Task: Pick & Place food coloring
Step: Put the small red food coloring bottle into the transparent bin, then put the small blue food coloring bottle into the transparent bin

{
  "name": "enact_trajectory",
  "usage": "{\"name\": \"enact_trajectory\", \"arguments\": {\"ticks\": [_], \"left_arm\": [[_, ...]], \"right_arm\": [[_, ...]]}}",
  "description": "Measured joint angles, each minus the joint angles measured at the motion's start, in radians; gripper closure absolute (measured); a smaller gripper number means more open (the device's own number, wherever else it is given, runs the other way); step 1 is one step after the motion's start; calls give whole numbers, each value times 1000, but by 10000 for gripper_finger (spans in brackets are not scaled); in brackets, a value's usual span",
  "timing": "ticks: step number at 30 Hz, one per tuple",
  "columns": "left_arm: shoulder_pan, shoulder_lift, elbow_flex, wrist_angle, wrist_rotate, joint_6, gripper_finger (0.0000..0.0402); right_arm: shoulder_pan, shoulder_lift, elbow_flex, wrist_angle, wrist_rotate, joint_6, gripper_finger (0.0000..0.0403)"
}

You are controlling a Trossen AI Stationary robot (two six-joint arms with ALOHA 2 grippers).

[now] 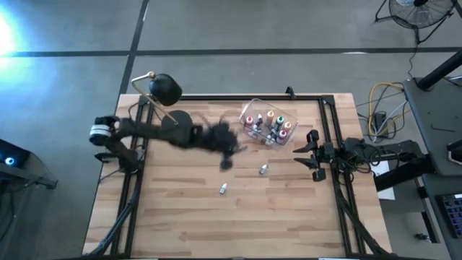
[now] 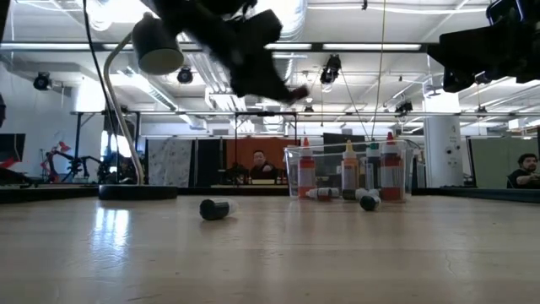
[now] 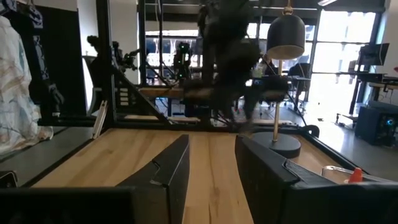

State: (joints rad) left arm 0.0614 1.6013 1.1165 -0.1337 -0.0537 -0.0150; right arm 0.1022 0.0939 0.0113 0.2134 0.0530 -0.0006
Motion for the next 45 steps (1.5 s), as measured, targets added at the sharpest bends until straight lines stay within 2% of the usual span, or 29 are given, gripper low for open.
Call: {"name": "enact_trajectory", "arguments": {"ticks": [5,8,9,10,12,13,16,20,24,27,31,35,41,45], "left_arm": [[159,130,275,-5,50,-1,360],[221,256,440,-2,134,-94,349],[232,301,501,-19,99,-131,341],[235,341,567,-53,22,-169,332],[235,400,698,-204,-140,-219,314],[234,420,768,-308,-190,-213,307],[233,448,934,-517,-208,-144,293],[208,443,998,-550,-204,-62,290],[168,403,989,-617,-199,-4,290],[132,347,940,-678,-201,-20,290],[78,315,828,-818,-190,-154,290],[14,289,654,-921,-189,-379,290],[-101,280,374,-862,-152,-633,290],[-150,277,246,-713,-69,-783,290]], "right_arm": [[0,0,0,0,1,0,280],[0,0,0,0,1,0,280],[0,0,0,0,1,0,280],[0,0,0,0,1,0,280],[0,0,0,0,1,0,280],[0,0,0,0,1,0,280],[0,0,0,0,1,0,280],[0,0,0,0,1,0,280],[0,1,0,0,0,0,280],[0,1,0,0,0,0,280],[0,0,0,0,1,0,280],[0,0,0,0,1,0,280],[0,0,0,0,1,0,280],[0,0,0,0,1,0,280]]}}
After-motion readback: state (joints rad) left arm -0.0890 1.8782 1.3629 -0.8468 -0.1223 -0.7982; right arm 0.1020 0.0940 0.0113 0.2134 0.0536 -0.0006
